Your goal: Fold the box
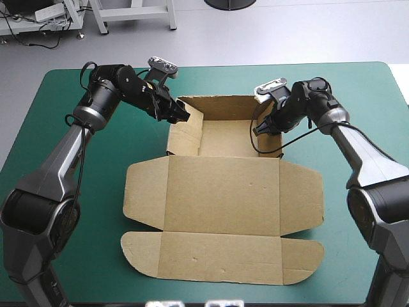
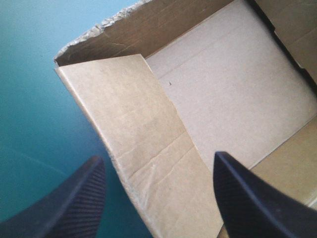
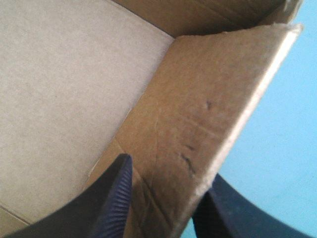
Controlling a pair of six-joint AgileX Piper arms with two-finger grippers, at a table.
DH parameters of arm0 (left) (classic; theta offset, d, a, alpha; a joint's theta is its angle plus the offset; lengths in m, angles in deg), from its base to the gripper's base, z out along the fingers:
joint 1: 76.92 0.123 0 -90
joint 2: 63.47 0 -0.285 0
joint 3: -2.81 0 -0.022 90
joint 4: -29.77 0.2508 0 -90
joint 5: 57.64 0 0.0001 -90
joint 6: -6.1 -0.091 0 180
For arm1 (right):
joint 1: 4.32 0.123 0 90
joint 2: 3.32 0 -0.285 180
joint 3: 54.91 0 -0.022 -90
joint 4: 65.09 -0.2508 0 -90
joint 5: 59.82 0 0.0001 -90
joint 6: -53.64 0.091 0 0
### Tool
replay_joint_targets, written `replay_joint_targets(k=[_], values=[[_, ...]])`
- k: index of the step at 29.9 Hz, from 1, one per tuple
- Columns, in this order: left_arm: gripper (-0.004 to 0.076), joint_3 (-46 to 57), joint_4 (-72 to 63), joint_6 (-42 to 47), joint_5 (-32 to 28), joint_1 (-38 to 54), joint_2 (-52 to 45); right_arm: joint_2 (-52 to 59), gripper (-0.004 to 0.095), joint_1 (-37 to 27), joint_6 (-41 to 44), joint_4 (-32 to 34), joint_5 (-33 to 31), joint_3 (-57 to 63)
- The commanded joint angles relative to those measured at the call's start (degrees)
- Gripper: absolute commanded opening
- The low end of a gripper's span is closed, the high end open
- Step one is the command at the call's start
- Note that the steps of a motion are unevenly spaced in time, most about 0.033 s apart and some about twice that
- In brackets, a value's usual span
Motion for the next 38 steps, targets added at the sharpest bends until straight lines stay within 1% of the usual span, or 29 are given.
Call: replay_joint_targets(k=[1, 3, 11, 14, 17, 21, 23, 26, 29, 31, 33, 38], values=[[0.0455, -2.05, -1.78, 0.39, -3.13, -0.4, -3.8, 3.14, 0.0359, -0.14, 2.82, -0.11, 3.79, -1.97], [0.0455, -2.05, -1.66, 0.39, -3.77, -0.4, -4.06, 3.14, 0.0358, -0.14, 4.97, -0.11, 4.39, -1.97], [0.0455, -2.05, -1.53, 0.39, -3.97, -0.4, -4.8, 4.28, 0.0358, -0.25, 4.99, 1.86, 3.88, -1.97], [0.0455, -2.16, -1.53, 0.5, -3.26, -0.29, -6.05, 5.47, 0.0358, -0.25, 4.99, 3.18, 3.83, -2.53], [0.0455, -2.16, -1.64, 0.6, -1.01, -0.29, -8.25, 7.11, 0.0358, -0.25, 5.85, 4.82, 3.8, -3.18], [0.0447, -2.16, -1.75, 0.97, 4.98, -0.29, -12.24, 8.54, 0.0359, -0.25, 6.83, 5.17, 2.5, -3.77], [0.044, -2.16, -2.0, 1.9, 8.0, -0.29, -14.55, 8.54, 0.0358, -0.25, 6.83, 4.96, 0.13, -4.31], [0.0421, -2.16, -2.14, 2.03, 10.65, -0.29, -18.2, 8.54, 0.0358, -0.25, 6.98, 4.51, -3.9, -4.31], [0.0397, -2.05, -2.27, 3.36, 10.66, -0.29, -22.5, 8.54, 0.0358, -0.25, 9.63, 4.39, -7.89, -4.31], [0.0386, -2.05, -2.96, 3.36, 10.66, -0.29, -25.71, 8.54, 0.0358, -0.25, 10.04, 4.39, -9.35, -4.31], [0.0386, -2.05, -2.99, 3.36, 10.66, -0.29, -28.93, 8.54, 0.0358, -0.25, 10.04, 3.71, -9.46, -4.16], [0.0386, -1.52, 0.46, 4.49, 10.66, -0.29, -35.88, 7.8, 0.0358, -0.25, 10.04, -1.23, -8.86, -4.08]])
